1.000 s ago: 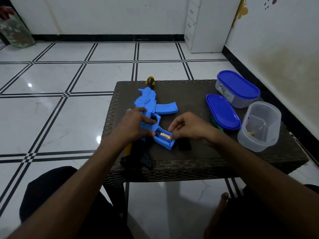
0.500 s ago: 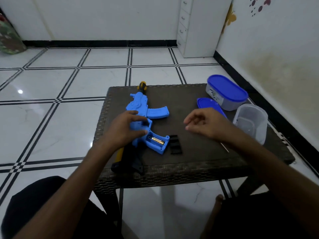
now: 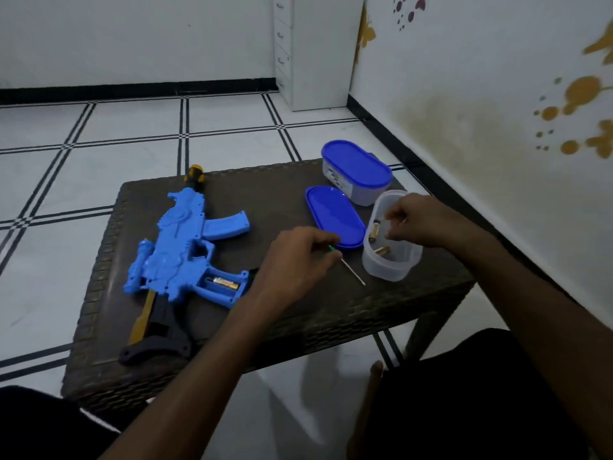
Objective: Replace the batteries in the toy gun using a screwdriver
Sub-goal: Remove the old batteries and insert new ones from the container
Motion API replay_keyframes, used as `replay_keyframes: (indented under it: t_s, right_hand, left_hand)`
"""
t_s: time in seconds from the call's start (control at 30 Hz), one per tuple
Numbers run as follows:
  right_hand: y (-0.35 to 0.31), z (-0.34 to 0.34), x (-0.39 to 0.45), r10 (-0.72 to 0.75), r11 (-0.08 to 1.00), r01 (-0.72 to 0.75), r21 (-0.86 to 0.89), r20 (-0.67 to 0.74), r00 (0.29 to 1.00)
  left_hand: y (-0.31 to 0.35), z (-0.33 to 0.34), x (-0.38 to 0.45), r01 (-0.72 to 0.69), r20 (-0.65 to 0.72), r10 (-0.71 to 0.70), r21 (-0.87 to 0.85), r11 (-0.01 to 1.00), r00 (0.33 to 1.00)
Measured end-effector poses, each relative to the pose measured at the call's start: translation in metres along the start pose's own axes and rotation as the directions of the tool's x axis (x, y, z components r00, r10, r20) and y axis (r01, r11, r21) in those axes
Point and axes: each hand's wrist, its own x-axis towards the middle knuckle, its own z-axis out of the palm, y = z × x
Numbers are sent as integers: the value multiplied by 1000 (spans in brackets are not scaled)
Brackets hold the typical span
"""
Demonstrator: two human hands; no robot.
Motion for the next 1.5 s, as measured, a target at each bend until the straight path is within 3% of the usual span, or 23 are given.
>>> replay_keyframes:
  t_s: [0.2, 0.4, 0.6, 0.9, 1.13, 1.3, 1.5]
  right_hand:
    - [-3, 16, 19, 38, 998, -35, -43, 68, 997]
    - [-1, 35, 28, 49, 998, -50, -33, -35, 998]
    - [-10, 24, 24, 76, 997, -74, -23, 82, 994]
    - [-2, 26, 15, -10, 997, 20, 78, -126, 992]
    - [-12, 7, 8, -68, 986, 113, 125, -320, 945]
    - [-48, 2, -5, -211, 958, 256, 128, -288, 934]
    - [-104, 20, -27, -337, 888, 378, 262, -190, 922]
  left_hand:
    - [16, 35, 7, -35, 27, 37, -55, 998, 999]
    - [12, 47, 7, -83, 42, 85, -55, 995, 995]
    - [11, 46, 6, -84, 53, 87, -56, 995, 995]
    - [9, 25, 3, -58, 50, 58, 2, 998, 997]
    - [-17, -9, -13, 21, -62, -17, 60, 998, 998]
    - [-33, -28, -25, 115, -181, -107, 37, 993, 978]
    - [-65, -69, -41, 199, -315, -200, -38, 979, 928]
